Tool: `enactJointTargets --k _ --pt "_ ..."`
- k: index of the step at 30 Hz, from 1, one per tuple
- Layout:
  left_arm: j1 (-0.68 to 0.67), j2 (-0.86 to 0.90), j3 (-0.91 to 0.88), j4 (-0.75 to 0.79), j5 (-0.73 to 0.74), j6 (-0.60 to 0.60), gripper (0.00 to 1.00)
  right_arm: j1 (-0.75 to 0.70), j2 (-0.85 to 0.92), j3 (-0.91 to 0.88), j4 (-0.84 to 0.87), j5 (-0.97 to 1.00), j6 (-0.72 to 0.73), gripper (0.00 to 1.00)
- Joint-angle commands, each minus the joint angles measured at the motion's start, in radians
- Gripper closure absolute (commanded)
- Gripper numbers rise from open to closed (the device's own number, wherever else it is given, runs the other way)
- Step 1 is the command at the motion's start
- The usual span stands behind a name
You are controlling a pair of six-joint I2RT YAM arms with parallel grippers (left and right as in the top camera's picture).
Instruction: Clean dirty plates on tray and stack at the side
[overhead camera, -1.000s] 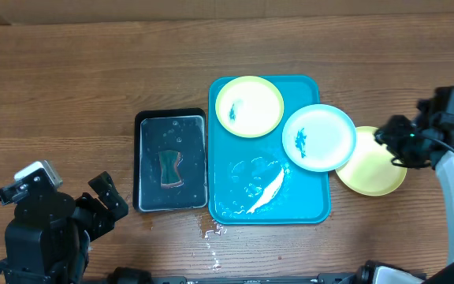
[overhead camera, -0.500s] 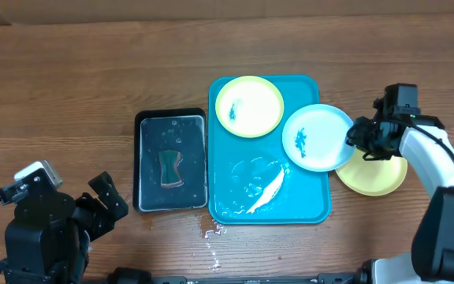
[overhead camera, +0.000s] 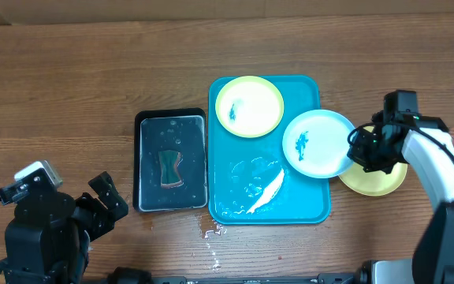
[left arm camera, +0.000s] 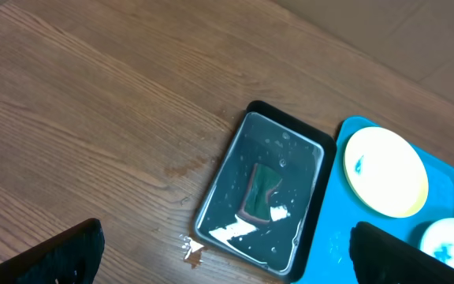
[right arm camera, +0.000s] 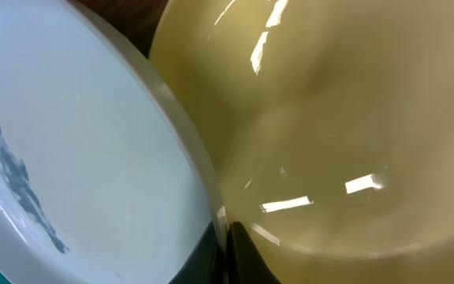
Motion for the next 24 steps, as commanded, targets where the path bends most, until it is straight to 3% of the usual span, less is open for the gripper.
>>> enactJointTargets --k 1,5,8,13,19,20,23,24 --pt "-0.011 0.001 0.007 0.003 -0.017 -0.020 0.00 0.018 -0.129 0.031 -0.058 -0.043 0.006 0.96" --pt "-0.011 0.001 0.007 0.003 -0.017 -0.020 0.00 0.079 -0.178 0.027 -0.186 -0.047 0.008 0.96" --pt "-0.011 0.001 0.008 0.003 -0.017 -0.020 0.00 0.164 -0.177 -0.005 -0.209 -0.050 0.095 0.96" --pt "-0.011 0.001 0.007 0.018 -0.017 -0.021 0.00 0.353 -0.177 -0.152 -0.031 -0.048 0.335 0.96" --pt "-0.011 0.000 0.008 0.031 -0.016 -0.022 0.00 0.499 -0.177 -0.276 0.195 -0.037 0.434 0.96" --pt "-0.011 0.001 0.008 0.039 -0.009 -0.027 0.00 0.507 -0.177 -0.276 0.206 -0.032 0.432 0.93" --pt "-0.011 0.001 0.008 0.058 0.049 -0.031 0.00 0.510 -0.178 -0.258 0.214 -0.014 0.404 0.68" --pt "-0.011 0.002 0.006 0.072 0.079 -0.031 0.00 0.505 -0.178 -0.243 0.211 -0.011 0.380 0.66"
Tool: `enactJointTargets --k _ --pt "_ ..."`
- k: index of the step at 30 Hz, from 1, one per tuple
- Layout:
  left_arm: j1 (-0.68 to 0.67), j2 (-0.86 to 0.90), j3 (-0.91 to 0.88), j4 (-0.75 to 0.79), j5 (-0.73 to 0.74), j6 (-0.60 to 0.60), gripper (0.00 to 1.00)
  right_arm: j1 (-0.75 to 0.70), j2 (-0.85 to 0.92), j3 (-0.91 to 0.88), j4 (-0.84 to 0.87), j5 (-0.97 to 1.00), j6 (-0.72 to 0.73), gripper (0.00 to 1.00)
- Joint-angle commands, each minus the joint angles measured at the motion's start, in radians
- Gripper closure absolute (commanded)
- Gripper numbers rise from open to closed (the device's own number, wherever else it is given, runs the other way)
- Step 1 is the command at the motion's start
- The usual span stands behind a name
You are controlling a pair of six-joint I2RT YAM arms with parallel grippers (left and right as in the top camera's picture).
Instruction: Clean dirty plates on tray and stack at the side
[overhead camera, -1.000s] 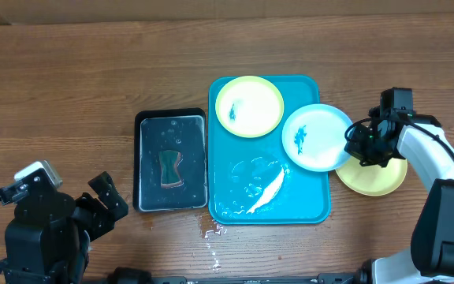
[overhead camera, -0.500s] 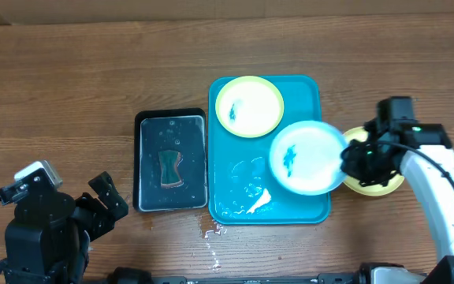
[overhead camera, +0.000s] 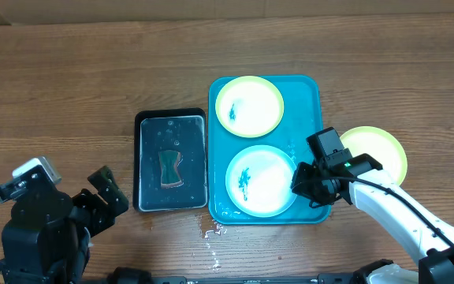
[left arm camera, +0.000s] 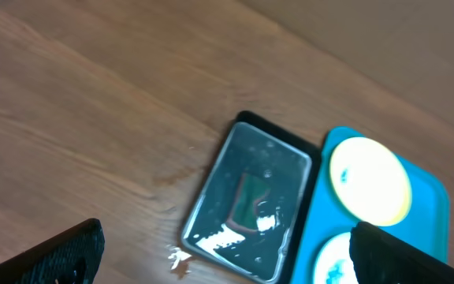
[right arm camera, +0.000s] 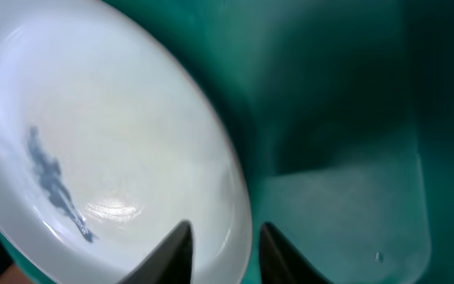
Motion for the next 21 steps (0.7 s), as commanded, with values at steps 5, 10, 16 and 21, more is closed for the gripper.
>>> enactJointTargets --k 5,10,16,21 --pt "-0.011 0.054 -0.031 0.090 0.330 0.136 0.02 -0.011 -0.055 0.158 -0.069 0.039 -0.117 0.65" --pt "-0.013 0.183 -0.141 0.054 0.374 0.239 0.17 -0.011 -0.139 0.256 -0.163 0.082 -0.137 0.65" --pt "-0.013 0.381 -0.314 0.153 0.317 0.239 0.31 -0.011 -0.187 0.262 -0.243 0.082 -0.154 0.66" --pt "-0.013 0.586 -0.374 0.268 0.312 0.243 0.46 -0.011 -0.186 0.262 -0.284 0.089 -0.184 0.66"
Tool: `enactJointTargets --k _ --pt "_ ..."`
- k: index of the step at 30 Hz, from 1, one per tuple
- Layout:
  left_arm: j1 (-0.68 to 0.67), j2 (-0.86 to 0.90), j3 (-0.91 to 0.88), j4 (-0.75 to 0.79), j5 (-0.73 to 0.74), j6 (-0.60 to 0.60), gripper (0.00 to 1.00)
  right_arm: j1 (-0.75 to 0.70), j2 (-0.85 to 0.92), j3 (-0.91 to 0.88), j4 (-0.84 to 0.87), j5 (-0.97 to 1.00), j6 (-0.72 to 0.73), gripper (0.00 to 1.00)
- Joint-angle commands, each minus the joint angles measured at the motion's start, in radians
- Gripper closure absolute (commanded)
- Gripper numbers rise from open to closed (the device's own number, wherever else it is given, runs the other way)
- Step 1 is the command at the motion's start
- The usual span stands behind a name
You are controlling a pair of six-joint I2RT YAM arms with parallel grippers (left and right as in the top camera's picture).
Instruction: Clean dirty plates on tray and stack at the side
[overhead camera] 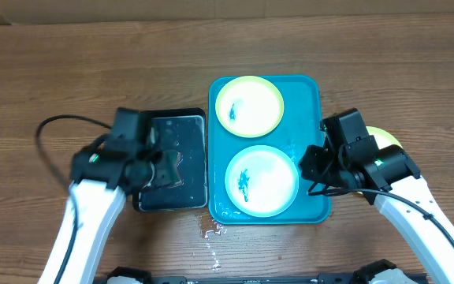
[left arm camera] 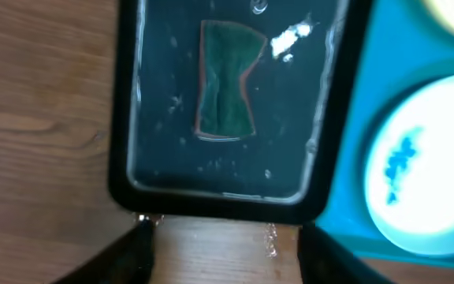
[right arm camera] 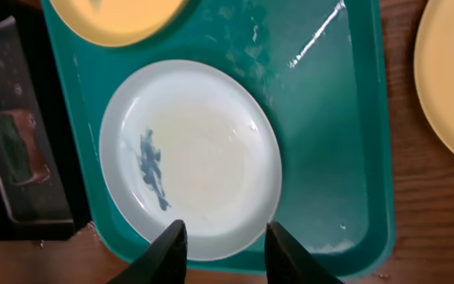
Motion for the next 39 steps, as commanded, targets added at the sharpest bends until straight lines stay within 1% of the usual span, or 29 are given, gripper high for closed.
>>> enactJointTargets --k 1,4,5,7,8,11,13,14,16,20,22,23,24,26,27,28,29,30,34,37,38,39 --pt "-0.006 0.127 -0.020 0.053 -0.005 0.018 0.47 -0.004 -0.005 0.011 -0.003 0.027 -0.044 0.66" --pt "-0.006 0.243 -0.020 0.137 -0.004 0.018 0.48 -0.004 -0.005 0.011 -0.006 0.053 -0.057 0.66" --pt "-0.006 0.274 -0.020 0.160 -0.004 0.018 0.50 -0.004 -0.005 0.011 -0.006 0.058 -0.057 0.66" --pt "-0.006 0.347 -0.020 0.208 -0.004 0.018 0.60 -0.004 -0.005 0.011 -0.006 0.059 -0.057 0.66" --pt "-0.005 0.386 -0.020 0.230 -0.009 0.018 0.61 -0.004 -0.005 0.011 -0.006 0.059 -0.057 0.66" --pt "-0.005 0.472 -0.020 0.270 -0.047 0.018 0.60 -0.004 -0.005 0.011 -0.010 0.059 -0.057 0.66" --pt "-0.005 0.524 -0.020 0.291 -0.052 0.018 0.61 -0.004 -0.005 0.009 -0.011 0.059 -0.057 0.66" --pt "-0.005 0.544 -0.020 0.299 -0.052 0.018 0.67 -0.004 -0.005 0.008 -0.011 0.059 -0.056 0.66" --pt "-0.005 0.570 -0.019 0.308 -0.052 0.018 0.96 -0.004 -0.005 0.007 -0.014 0.059 -0.057 0.67" --pt "-0.005 0.567 -0.004 0.304 -0.006 0.017 0.96 -0.004 -0.005 0.007 -0.021 0.060 -0.056 0.67" --pt "-0.005 0.548 0.019 0.280 0.020 0.017 0.96 -0.005 -0.005 0.007 -0.027 0.074 -0.051 0.71" --pt "-0.004 0.535 0.031 0.262 0.023 0.016 0.96 -0.005 -0.005 0.007 -0.036 0.106 -0.012 0.73" --pt "-0.004 0.519 0.042 0.243 0.023 0.016 0.95 -0.005 -0.005 0.007 -0.047 0.135 0.027 0.73" --pt "-0.004 0.477 0.058 0.203 0.013 0.018 0.83 -0.018 -0.005 0.007 -0.081 0.222 0.123 0.73" --pt "-0.004 0.452 0.061 0.185 0.002 0.018 0.71 -0.036 -0.005 0.007 -0.098 0.249 0.153 0.70" --pt "-0.004 0.439 0.061 0.175 -0.009 0.018 0.61 -0.050 -0.005 0.007 -0.103 0.249 0.153 0.69" --pt "-0.004 0.431 0.061 0.167 -0.018 0.019 0.54 -0.068 -0.005 0.007 -0.108 0.245 0.151 0.69" --pt "-0.004 0.428 0.060 0.158 -0.023 0.024 0.51 -0.080 -0.005 0.007 -0.111 0.237 0.147 0.69" --pt "-0.007 0.431 0.030 0.138 -0.003 0.024 0.50 -0.116 -0.005 0.007 -0.110 0.169 0.054 0.69" --pt "-0.008 0.439 -0.031 0.182 0.016 0.023 0.51 -0.121 -0.005 0.006 -0.111 0.139 0.014 0.68" --pt "-0.008 0.444 -0.053 0.208 0.019 0.014 0.53 -0.121 -0.005 0.006 -0.111 0.132 0.010 0.66" --pt "-0.008 0.448 -0.079 0.240 0.024 0.005 0.58 -0.121 -0.004 0.006 -0.108 0.115 -0.012 0.65"
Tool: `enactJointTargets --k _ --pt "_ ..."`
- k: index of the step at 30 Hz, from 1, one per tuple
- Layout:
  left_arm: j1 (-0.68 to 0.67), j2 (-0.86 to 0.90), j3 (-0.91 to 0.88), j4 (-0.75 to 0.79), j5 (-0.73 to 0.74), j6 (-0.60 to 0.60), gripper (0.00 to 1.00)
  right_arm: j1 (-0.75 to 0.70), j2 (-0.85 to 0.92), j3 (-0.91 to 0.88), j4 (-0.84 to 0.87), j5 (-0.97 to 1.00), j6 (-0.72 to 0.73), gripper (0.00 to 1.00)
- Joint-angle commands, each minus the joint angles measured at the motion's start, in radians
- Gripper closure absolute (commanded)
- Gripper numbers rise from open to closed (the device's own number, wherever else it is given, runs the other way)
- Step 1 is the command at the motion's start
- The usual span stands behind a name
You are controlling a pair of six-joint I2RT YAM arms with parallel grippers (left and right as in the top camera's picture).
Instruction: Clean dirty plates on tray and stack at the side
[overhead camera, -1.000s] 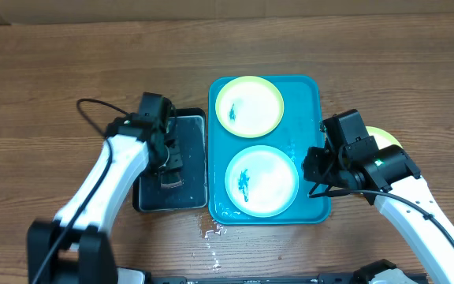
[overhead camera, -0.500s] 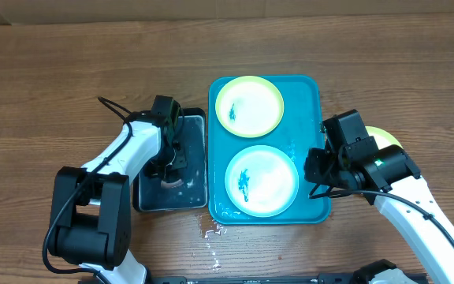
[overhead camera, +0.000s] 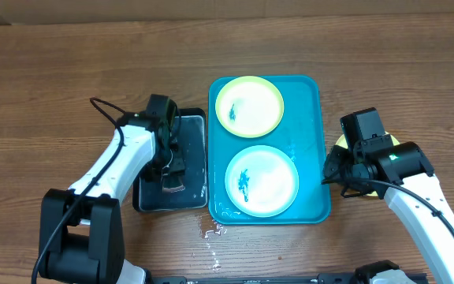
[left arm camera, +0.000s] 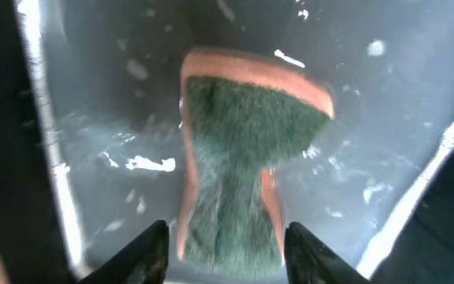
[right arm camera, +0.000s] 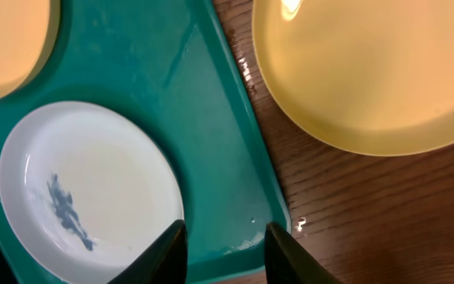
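A green sponge with an orange edge [left arm camera: 247, 150] lies in a black basin of water [overhead camera: 192, 132]. My left gripper [left arm camera: 226, 226] hangs low over it, open, one finger on each side of the sponge. On the teal tray [overhead camera: 312, 150] lie a white plate with a blue smear [overhead camera: 262, 181] and a yellow-green plate with a blue smear [overhead camera: 249, 106]. My right gripper [right arm camera: 225, 225] is open and empty over the tray's right rim. Between the white plate [right arm camera: 93, 189] and a yellow plate [right arm camera: 369, 71] on the table.
The yellow plate [overhead camera: 399, 143] is mostly hidden under my right arm in the overhead view. Spilled water drops [overhead camera: 211, 231] lie on the wood in front of the tray. The basin stands right against the tray's left side.
My left gripper was high above the basin's near edge and is now down over the sponge, fingers astride it. My right gripper has shifted right, from above the white plate to the tray's right rim.
First my right gripper held the white plate by its rim at the tray's right edge, the left arm resting far left. Then the plate lay on the tray's front half and the gripper was open. The left arm then stood over the basin, and is now at the sponge.
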Motion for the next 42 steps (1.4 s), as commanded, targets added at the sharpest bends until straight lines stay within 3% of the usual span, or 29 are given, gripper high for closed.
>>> enactJointTargets --k 1,4,10,21,28,31,35,42 --pt "-0.008 0.013 -0.087 0.061 0.038 -0.005 0.66 -0.003 -0.004 0.006 0.008 -0.056 -0.076 0.65" --pt "-0.008 0.015 -0.158 0.118 0.056 -0.008 0.96 -0.003 -0.004 0.006 0.010 -0.073 -0.095 0.65" --pt "0.002 0.012 -0.131 0.093 0.036 -0.012 0.96 -0.003 0.001 0.005 0.033 -0.082 -0.111 0.64" --pt "0.000 -0.090 0.169 -0.174 -0.038 0.053 0.96 -0.016 0.196 -0.035 0.112 -0.158 -0.112 0.61" --pt "0.000 -0.150 0.222 -0.207 0.002 0.097 0.96 -0.016 0.334 -0.038 0.169 -0.236 -0.193 0.62" --pt "-0.002 -0.161 0.222 -0.208 0.058 0.105 0.96 -0.016 0.365 -0.065 0.229 -0.357 -0.285 0.61" --pt "-0.023 -0.161 0.222 -0.204 0.079 0.119 0.96 -0.014 0.367 -0.128 0.314 -0.374 -0.264 0.61" --pt "-0.110 -0.161 0.221 -0.153 0.091 0.106 0.96 0.027 0.369 -0.254 0.513 -0.320 -0.148 0.75"
